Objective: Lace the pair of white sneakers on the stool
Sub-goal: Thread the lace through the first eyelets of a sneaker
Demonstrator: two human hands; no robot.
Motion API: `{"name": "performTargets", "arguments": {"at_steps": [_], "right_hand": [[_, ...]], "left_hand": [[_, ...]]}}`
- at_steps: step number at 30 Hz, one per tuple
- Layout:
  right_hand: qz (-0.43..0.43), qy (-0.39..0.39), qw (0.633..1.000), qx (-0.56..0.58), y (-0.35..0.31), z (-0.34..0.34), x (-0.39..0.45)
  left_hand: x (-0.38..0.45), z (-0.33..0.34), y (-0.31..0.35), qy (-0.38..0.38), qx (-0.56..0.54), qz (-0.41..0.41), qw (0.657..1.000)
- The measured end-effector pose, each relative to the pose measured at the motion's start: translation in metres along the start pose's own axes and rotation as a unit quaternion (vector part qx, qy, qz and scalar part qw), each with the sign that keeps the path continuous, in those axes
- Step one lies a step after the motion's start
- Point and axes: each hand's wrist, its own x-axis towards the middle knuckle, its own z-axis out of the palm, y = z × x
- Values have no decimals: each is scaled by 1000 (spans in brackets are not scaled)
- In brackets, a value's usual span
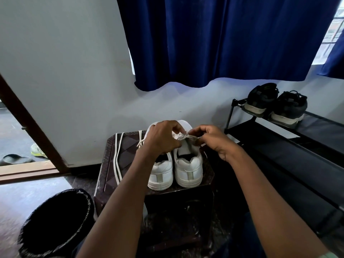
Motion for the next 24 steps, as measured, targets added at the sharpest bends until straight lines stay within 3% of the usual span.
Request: {"name": "performTargets", "arguments": {"at_steps": [5, 11, 15, 17, 20, 22, 24], "right_hand": [[44, 8, 997, 70, -4, 4, 0], [13, -8, 997, 77, 2, -1, -4], [2, -28, 997, 76, 4, -5, -4], [3, -18, 997, 76, 5, -5, -2], [8, -5, 997, 73, 5, -3, 0], [6, 0, 998, 69, 4, 0, 0], [3, 4, 997, 73, 4, 1, -1]], "left_hand": [[1, -5, -7, -42, -43, -42, 997], [2, 11, 4, 6, 29, 90, 995], [6, 17, 8, 24, 62, 100, 993], [8, 17, 14, 24, -22, 74, 997], [7, 6, 21, -11, -225, -48, 973], [7, 2, 19, -3, -208, -63, 976], [5, 4, 15, 2, -88, -57, 995]]}}
